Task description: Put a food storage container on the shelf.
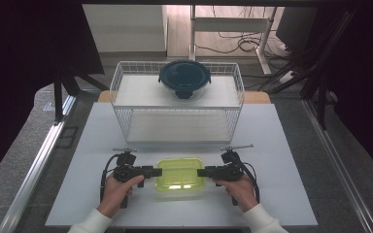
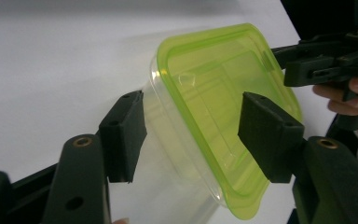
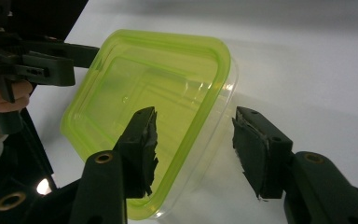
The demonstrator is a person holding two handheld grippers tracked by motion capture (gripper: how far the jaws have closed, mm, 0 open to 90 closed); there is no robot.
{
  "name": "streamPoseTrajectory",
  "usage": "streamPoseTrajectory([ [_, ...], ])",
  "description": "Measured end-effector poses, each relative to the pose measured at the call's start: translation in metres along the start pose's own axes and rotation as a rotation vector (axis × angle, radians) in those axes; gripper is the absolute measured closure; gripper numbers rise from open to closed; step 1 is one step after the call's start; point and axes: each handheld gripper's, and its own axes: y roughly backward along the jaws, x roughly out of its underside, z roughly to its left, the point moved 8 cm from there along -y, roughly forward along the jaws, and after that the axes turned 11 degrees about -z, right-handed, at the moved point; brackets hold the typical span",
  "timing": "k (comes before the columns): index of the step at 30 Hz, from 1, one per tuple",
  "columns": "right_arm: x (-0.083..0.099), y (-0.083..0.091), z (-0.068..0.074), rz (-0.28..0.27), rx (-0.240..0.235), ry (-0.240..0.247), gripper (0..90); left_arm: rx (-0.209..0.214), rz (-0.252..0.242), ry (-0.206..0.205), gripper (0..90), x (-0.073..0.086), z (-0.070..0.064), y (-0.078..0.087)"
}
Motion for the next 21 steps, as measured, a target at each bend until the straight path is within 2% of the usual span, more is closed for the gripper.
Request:
streamPoseTrajectory([
  [1,0.0,0.0,0.0,0.0,0.0,0.0,48.6,0.0,0.0,0.0,42.2,0.0,0.0,0.0],
  [2,0.0015,-0.0012,0.0,0.006,-0.01,-0.008,50.0,0.017,0.009,0.019,42.9,0.0021,0.0011,-0.0012],
  [3,0.0022,-0.002,0.0003,0.008,-0.016,-0.013,50.9,0.016,0.011,0.029,43.8,0.003,0.0014,-0.0017],
  [5,0.0029,-0.0026,0.0003,0.012,-0.022,-0.017,52.0,0.024,0.013,0.032,47.2,0.0039,0.0016,-0.002],
  [8,0.0048,-0.0039,-0.0003,0.016,-0.044,-0.072,60.3,0.068,0.018,0.079,55.9,0.0063,0.001,-0.0041],
  [9,0.0048,-0.0039,-0.0003,0.016,-0.044,-0.072,60.3,0.068,0.018,0.079,58.2,0.0063,0.001,-0.0041],
  [10,0.0063,-0.0041,0.0005,0.023,-0.058,-0.093,62.8,0.067,0.015,0.118,60.9,0.0071,0.002,-0.0058],
  [11,0.0063,-0.0041,0.0005,0.023,-0.058,-0.093,62.8,0.067,0.015,0.118,63.1,0.0071,0.002,-0.0058],
  [12,0.0073,-0.0043,-0.0007,0.027,-0.048,-0.09,67.3,0.072,0.006,0.148,65.0,0.0072,0.003,-0.0062],
  [15,0.008,-0.0022,-0.0018,0.036,-0.045,-0.117,69.5,0.053,-0.013,0.145,72.7,0.0064,0.0018,-0.006],
  [16,0.0082,-0.0016,-0.0021,0.037,-0.042,-0.115,70.3,0.041,-0.015,0.139,73.5,0.0066,0.0014,-0.0061],
  [21,0.0072,0.0016,0.0002,0.026,-0.034,-0.116,72.7,0.044,-0.023,0.143,75.7,0.0066,-0.0008,-0.0054],
])
